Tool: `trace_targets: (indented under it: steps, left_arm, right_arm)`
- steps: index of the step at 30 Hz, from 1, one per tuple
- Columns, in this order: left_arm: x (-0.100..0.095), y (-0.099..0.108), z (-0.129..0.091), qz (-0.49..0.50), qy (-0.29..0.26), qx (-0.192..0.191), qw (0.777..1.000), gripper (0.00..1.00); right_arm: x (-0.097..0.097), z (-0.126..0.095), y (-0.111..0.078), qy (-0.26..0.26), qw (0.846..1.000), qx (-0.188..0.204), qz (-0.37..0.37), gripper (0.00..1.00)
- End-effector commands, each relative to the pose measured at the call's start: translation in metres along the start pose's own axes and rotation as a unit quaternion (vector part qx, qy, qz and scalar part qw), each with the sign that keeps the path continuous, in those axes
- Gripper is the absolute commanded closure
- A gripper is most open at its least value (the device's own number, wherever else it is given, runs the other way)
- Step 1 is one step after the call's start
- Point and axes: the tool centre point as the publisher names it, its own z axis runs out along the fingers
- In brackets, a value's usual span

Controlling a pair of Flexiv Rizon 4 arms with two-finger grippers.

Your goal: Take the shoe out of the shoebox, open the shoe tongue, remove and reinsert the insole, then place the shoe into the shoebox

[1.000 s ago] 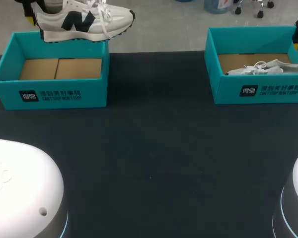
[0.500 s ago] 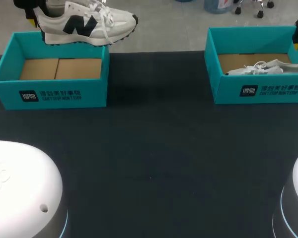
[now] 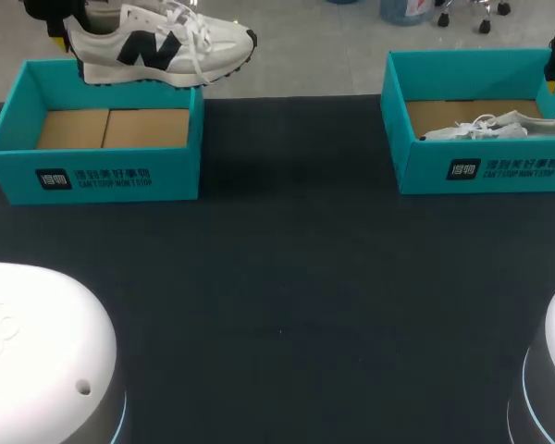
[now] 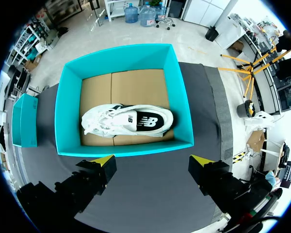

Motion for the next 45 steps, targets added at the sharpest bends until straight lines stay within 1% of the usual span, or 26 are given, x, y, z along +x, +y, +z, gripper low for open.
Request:
trace_targets:
  steps: [1,4,6,11,18,20,22,23,28,29,30,33,36,39,45]
  left_arm:
    - [-0.017,-0.017,-0.008,-0.002,0.019,0.009,1.0,1.0]
    - [-0.028,-0.03,-0.014,-0.002,0.017,0.02,1.0,1.0]
    - [-0.035,-0.038,-0.018,0.0,0.017,0.019,1.0,1.0]
    - [-0.059,-0.06,-0.026,0.007,0.015,0.03,0.999,1.0]
    - [-0.089,-0.092,-0.039,-0.007,0.001,0.057,0.998,1.0]
    - [-0.098,-0.101,-0.042,-0.011,0.008,0.051,0.999,1.0]
    - [-0.105,-0.106,-0.043,-0.027,0.026,0.036,0.999,1.0]
    - [-0.109,-0.11,-0.044,-0.029,0.011,0.04,0.999,1.0]
    - [-0.133,-0.126,-0.046,-0.022,0.017,0.04,0.999,1.0]
    - [-0.141,-0.132,-0.046,-0.022,0.02,0.039,0.999,1.0]
    - [-0.145,-0.136,-0.046,-0.019,0.01,0.041,0.999,1.0]
    - [-0.159,-0.15,-0.049,-0.021,0.01,0.034,0.999,1.0]
    - [-0.169,-0.161,-0.053,-0.023,0.008,0.026,0.999,1.0]
    - [-0.182,-0.176,-0.055,-0.022,0.006,0.022,1.0,1.0]
    - [-0.198,-0.201,-0.053,-0.018,-0.009,0.027,0.999,1.0]
  right_arm:
    - [0.0,0.0,0.0,0.0,1.0,0.0,0.0,0.0]
    - [0.0,0.0,0.0,0.0,1.0,0.0,0.0,0.0]
    - [0.0,0.0,0.0,0.0,1.0,0.0,0.0,0.0]
    - [0.0,0.0,0.0,0.0,1.0,0.0,0.0,0.0]
    - [0.0,0.0,0.0,0.0,1.0,0.0,0.0,0.0]
    - [0.0,0.0,0.0,0.0,1.0,0.0,0.0,0.0]
    - [0.0,0.0,0.0,0.0,1.0,0.0,0.0,0.0]
    - [0.0,0.0,0.0,0.0,1.0,0.0,0.0,0.0]
    - [0.0,0.0,0.0,0.0,1.0,0.0,0.0,0.0]
    - [0.0,0.0,0.0,0.0,1.0,0.0,0.0,0.0]
    - [0.0,0.0,0.0,0.0,1.0,0.0,0.0,0.0]
    - [0.0,0.0,0.0,0.0,1.0,0.0,0.0,0.0]
    - [0.0,0.0,0.0,0.0,1.0,0.0,0.0,0.0]
    - [0.0,0.0,0.0,0.0,1.0,0.0,0.0,0.0]
    - [0.0,0.0,0.0,0.0,1.0,0.0,0.0,0.0]
